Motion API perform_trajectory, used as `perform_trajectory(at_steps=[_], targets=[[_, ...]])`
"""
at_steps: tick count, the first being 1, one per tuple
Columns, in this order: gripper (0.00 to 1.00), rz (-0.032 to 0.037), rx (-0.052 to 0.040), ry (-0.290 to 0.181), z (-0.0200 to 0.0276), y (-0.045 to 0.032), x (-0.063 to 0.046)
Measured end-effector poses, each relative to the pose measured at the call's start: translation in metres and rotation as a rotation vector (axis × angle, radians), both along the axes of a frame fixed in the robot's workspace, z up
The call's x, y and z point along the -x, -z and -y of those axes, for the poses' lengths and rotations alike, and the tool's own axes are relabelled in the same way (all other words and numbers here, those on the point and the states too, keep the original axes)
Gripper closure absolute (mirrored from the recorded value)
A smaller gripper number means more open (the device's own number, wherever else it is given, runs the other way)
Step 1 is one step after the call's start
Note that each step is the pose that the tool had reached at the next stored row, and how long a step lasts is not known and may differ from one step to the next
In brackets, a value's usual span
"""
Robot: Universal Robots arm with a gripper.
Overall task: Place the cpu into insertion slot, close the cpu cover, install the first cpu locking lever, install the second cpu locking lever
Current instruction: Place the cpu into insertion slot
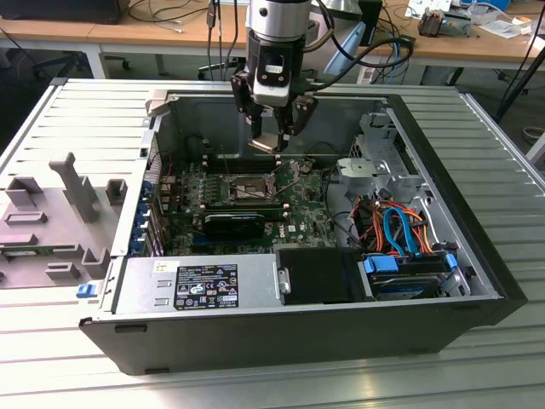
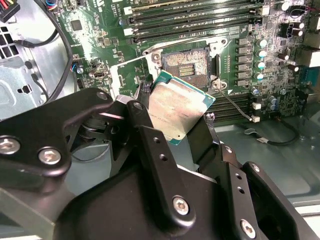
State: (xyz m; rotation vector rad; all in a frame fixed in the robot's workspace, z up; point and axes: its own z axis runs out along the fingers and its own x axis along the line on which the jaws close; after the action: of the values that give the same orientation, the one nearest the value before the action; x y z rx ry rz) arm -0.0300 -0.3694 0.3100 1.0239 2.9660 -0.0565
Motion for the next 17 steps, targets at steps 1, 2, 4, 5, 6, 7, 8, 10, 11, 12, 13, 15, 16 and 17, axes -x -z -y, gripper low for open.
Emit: perform_trajectory(at_steps=[1,2,4,5,6,7,8,10,11,12,13,15,16,17], targets=[[0.45,0.0000,0.0000,0.002,0.0000,0.0000,0.0000],[0.45,0.0000,0.0000,0.005,0.0000,0.0000,0.0000],[0.45,0.0000,0.0000,0.009,0.0000,0.0000,0.0000],[0.45,0.0000,0.0000,0.010,0.0000,0.0001,0.0000],[0.45,0.0000,-0.0001,0.012,0.0000,0.0001,0.0000],[0.45,0.0000,0.0000,0.015,0.0000,0.0001,0.0000],[0.45,0.0000,0.0000,0.020,0.0000,0.0001,0.0000],[0.45,0.0000,0.0000,0.023,0.0000,0.0001,0.0000],[0.45,0.0000,-0.0001,0.025,0.0000,0.0001,0.0000],[0.45,0.0000,-0.0001,0.027,0.0000,0.0001,0.0000],[0.45,0.0000,-0.0001,0.029,0.0000,0.0001,0.0000],[0.45,0.0000,-0.0001,0.032,0.0000,0.0002,0.0000],[0.45,0.0000,0.0000,0.034,0.0000,0.0002,0.0000],[0.45,0.0000,0.0000,0.035,0.0000,0.0002,0.0000]])
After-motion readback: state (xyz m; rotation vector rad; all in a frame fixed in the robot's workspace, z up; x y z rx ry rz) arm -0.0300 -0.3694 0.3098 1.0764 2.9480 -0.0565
